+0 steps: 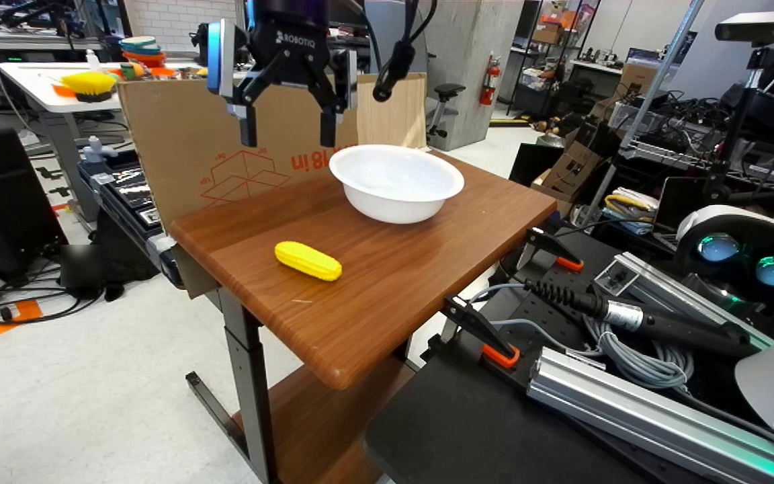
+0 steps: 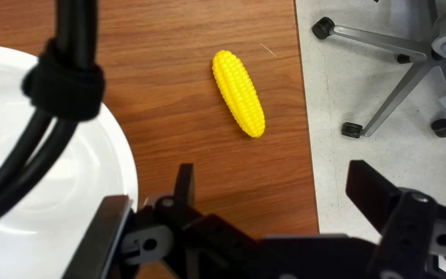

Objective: Put the yellow object inside the white bowl

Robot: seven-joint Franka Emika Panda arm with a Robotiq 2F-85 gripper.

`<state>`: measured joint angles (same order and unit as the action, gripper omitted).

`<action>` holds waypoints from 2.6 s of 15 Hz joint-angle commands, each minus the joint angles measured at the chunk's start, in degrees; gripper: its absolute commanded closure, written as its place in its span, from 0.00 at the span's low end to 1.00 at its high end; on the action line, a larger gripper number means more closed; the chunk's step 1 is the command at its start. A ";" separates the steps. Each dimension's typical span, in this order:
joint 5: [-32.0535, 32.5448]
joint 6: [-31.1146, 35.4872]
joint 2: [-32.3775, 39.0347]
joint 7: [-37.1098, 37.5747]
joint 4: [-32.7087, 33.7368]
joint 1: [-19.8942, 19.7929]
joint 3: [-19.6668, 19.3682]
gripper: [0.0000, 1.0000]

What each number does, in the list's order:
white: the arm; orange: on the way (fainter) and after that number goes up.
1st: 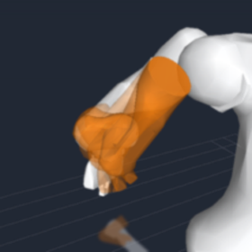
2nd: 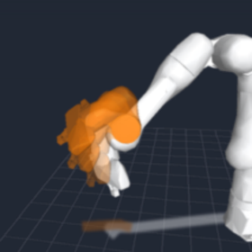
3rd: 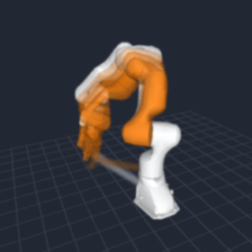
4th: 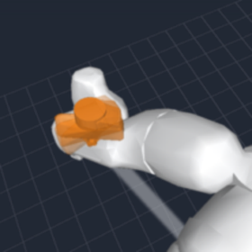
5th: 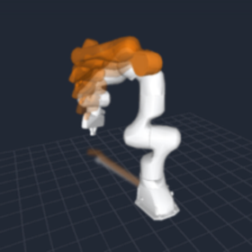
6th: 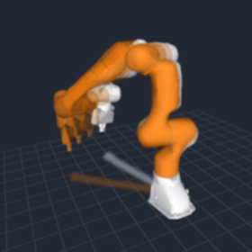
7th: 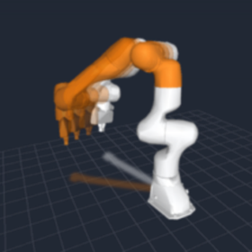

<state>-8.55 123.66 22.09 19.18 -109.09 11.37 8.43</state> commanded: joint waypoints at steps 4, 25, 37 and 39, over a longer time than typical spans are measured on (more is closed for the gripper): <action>2.91 5.46 4.84 4.01 -0.60 4.28 -1.18 0.00; 7.72 9.16 11.54 13.24 0.47 10.37 -4.14 0.80; 6.82 10.01 -12.48 12.58 -11.50 2.87 -5.59 0.93; 6.84 10.11 -14.17 12.68 -12.01 0.06 -6.86 0.93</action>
<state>-1.49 131.78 12.14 31.64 -117.66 15.05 2.88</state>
